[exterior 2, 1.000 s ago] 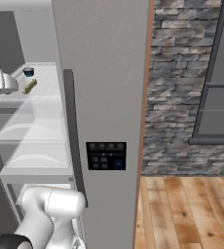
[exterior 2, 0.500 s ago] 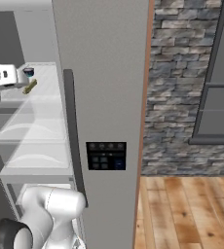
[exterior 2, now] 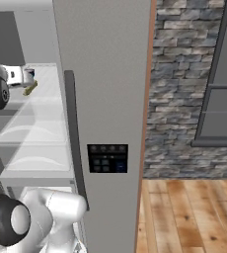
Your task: Pick the egg and butter from the fridge and place them by the bowl for mixing.
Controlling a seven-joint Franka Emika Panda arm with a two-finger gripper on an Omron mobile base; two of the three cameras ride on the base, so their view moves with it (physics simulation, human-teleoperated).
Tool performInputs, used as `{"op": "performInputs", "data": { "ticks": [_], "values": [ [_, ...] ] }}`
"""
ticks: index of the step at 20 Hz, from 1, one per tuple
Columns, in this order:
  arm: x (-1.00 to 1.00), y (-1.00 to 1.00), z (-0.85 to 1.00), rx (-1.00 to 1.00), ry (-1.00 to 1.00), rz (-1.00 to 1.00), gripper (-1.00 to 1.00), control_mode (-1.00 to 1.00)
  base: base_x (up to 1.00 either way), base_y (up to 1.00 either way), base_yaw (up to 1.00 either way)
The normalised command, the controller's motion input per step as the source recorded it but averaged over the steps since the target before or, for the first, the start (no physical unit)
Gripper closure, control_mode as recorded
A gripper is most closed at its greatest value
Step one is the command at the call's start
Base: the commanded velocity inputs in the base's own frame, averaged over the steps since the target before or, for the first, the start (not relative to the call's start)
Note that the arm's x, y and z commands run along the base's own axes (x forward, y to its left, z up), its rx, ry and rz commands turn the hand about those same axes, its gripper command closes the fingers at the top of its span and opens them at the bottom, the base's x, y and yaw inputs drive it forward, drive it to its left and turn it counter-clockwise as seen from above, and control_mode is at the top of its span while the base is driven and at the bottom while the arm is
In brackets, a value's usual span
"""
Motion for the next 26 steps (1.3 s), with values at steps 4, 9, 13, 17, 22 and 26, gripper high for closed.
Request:
{"op": "performInputs", "data": {
  "ticks": [4, 9, 13, 17, 22, 26],
  "values": [
    [0.61, 0.46, -0.34, 0.0, 0.04, -0.04, -1.0, -1.0, 0.0, 0.0, 0.0],
    [0.66, 0.43, -0.21, 0.0, 0.08, -0.04, -1.0, -1.0, 0.0, 0.0, 0.0],
    [0.58, 0.22, -0.06, 0.0, 0.04, -0.03, -1.0, -1.0, 0.0, 0.0, 0.0],
    [0.19, 0.01, 0.0, -0.01, 0.0, 0.0, -1.0, -1.0, 0.0, 0.0, 0.0],
    [0.0, 0.0, -0.06, 0.0, 0.0, 0.0, -1.0, -1.0, 0.0, 0.0, 0.0],
    [0.01, 0.0, -0.28, 0.08, 0.0, 0.0, -1.0, -1.0, 0.0, 0.0, 0.0]
  ]
}}
